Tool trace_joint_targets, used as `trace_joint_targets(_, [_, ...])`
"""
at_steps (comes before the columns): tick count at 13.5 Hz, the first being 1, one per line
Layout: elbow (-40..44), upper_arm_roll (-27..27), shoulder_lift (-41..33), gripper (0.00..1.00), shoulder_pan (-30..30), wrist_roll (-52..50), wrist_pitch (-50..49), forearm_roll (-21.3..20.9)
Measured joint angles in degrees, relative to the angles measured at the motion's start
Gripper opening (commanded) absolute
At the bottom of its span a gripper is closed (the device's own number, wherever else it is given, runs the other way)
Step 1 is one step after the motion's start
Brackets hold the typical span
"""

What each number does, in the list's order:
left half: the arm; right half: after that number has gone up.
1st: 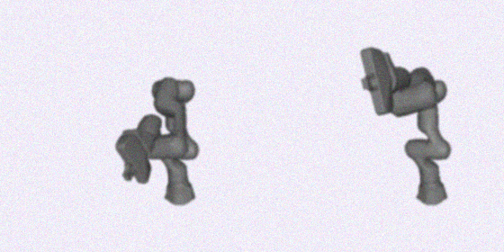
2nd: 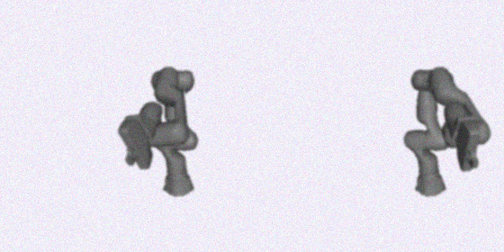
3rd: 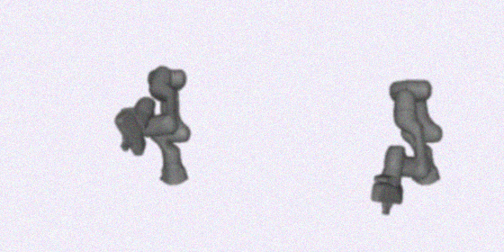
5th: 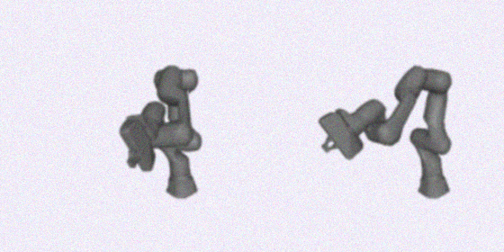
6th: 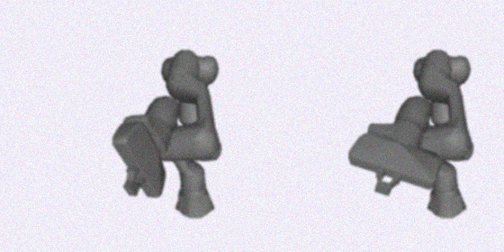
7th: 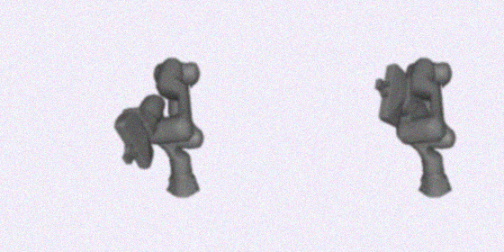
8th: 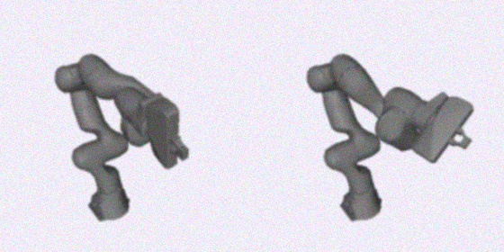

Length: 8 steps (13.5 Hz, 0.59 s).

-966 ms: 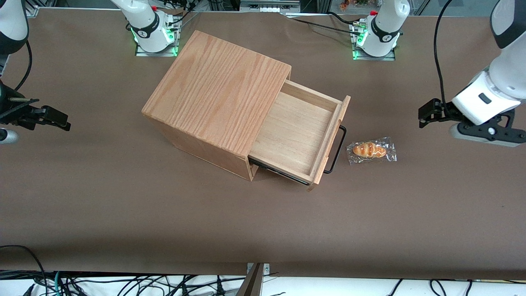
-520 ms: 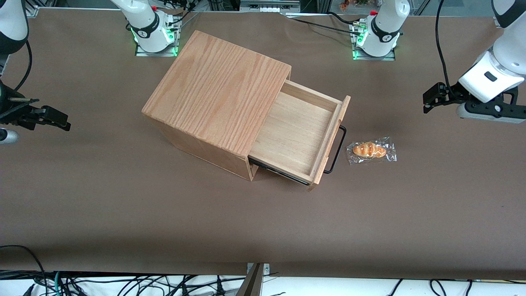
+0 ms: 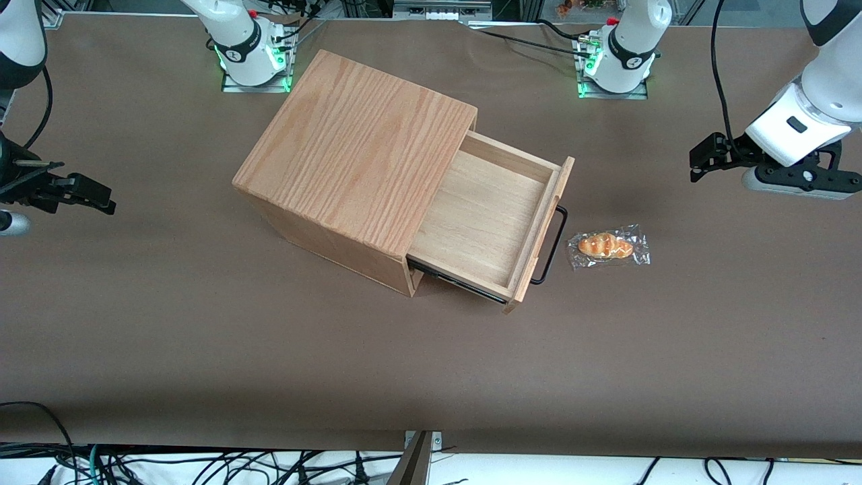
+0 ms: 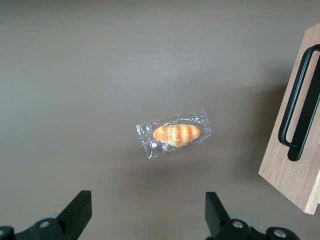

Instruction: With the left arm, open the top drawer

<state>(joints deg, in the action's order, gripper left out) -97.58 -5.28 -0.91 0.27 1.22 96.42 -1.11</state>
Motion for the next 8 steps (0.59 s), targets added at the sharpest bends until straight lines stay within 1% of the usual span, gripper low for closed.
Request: trace_joint_targets(8, [0.0, 0.3, 0.1, 1.00, -1.7, 0.0, -0.1, 0.0])
